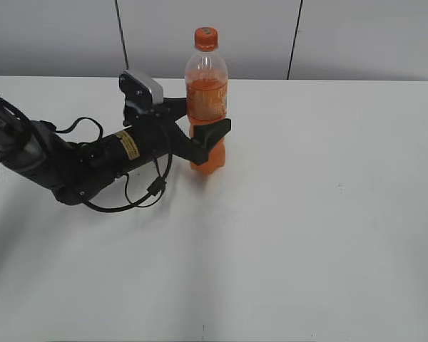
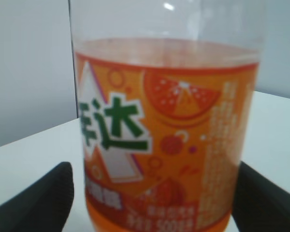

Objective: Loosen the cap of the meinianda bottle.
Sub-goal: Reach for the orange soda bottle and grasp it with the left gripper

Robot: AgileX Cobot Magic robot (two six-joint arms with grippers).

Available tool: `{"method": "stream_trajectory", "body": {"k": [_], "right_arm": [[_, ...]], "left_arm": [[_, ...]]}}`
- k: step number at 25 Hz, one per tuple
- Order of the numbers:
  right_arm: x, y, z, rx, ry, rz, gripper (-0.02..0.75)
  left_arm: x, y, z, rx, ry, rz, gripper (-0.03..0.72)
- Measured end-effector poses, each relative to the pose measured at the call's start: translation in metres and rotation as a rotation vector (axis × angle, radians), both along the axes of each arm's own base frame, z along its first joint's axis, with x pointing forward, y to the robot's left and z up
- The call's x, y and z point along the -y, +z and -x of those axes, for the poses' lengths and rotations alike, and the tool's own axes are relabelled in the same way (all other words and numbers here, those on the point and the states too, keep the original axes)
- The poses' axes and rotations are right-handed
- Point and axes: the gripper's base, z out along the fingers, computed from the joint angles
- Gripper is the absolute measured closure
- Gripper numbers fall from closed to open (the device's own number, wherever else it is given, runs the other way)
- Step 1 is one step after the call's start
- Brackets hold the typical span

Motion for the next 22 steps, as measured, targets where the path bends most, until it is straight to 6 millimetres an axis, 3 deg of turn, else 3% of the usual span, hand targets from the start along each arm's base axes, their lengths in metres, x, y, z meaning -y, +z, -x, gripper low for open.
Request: {"method": "stream_trajectory", "body": {"k": [4, 16, 22], "right_arm": [[0.0, 0.0, 0.0, 0.0, 0.0, 0.0, 0.15], [0.0, 0.0, 0.0, 0.0, 0.0, 0.0, 0.15], [0.0, 0.0, 0.0, 0.0, 0.0, 0.0, 0.15]], "left_arm": [[-0.002, -0.013, -0.001, -0.031, 0.03, 0.012, 0.103], [-0.001, -0.02, 0.002, -0.026, 0.007, 0.035, 0.114], [-0.001, -0.021, 0.003, -0.026, 0.001, 0.033, 0.274]]}}
